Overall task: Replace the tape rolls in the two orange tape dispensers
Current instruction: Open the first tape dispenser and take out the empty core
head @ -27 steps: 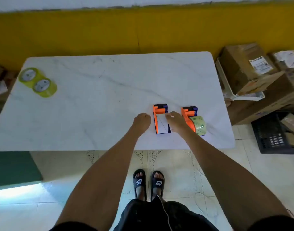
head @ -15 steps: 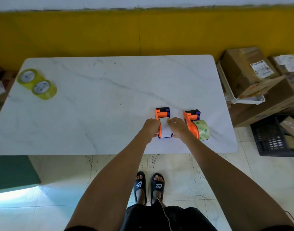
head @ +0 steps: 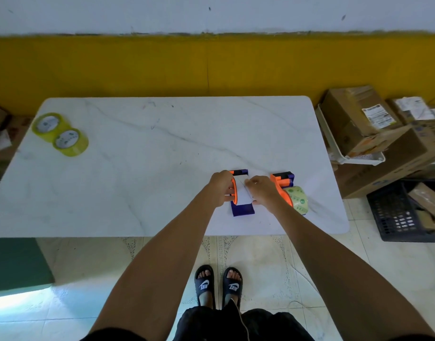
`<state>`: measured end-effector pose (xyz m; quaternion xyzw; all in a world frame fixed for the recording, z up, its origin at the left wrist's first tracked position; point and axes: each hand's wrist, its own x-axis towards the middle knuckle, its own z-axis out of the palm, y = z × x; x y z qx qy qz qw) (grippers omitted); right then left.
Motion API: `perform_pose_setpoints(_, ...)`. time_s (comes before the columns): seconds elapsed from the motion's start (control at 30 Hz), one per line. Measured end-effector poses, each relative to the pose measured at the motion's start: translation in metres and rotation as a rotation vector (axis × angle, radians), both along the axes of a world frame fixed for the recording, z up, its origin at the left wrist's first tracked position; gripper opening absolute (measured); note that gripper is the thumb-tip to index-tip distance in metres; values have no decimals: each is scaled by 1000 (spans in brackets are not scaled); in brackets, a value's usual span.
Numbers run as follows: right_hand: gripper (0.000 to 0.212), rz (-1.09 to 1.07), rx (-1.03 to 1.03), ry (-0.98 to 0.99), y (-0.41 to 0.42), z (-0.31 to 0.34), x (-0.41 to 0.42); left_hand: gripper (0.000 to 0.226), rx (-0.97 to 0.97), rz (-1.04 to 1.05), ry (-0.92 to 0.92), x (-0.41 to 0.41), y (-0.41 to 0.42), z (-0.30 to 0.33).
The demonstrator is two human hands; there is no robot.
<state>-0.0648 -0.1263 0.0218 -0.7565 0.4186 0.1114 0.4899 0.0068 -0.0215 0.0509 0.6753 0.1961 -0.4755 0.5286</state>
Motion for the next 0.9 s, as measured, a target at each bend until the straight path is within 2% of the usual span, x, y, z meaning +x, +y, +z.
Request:
perform_pose_setpoints(0.2, 28, 51, -93, 1, 0, -1, -5, 38, 2, -57, -63, -1, 4, -5)
perform_pose_setpoints(0.33, 33, 18, -149, 26, -21, 8, -18, 37, -18, -55, -78, -3, 4, -8)
perform_pose_setpoints(0.43, 27, -85, -109, 2, -43, 11, -30, 37, -27, -45, -82, -3, 2, -11)
perform_pose_setpoints(0.53, 31, -157, -50, -32, -55, 11, -36, 35, -33, -35, -78, -4, 2, -16)
perform_pose_setpoints(0.7, 34, -133, -31, -40, -54, 8, -38, 25, -31, -32, -84, -8, 3, -27)
perform_pose_setpoints(0.83, 24, -117, -38, -74, -49, 7, -37, 18, 61, -87, -93, -19, 8, -46)
perform_pose_setpoints(0.9, 26, -113, -41, -92, -50, 6, -37, 15, 115, -136, -113, -24, 12, -55)
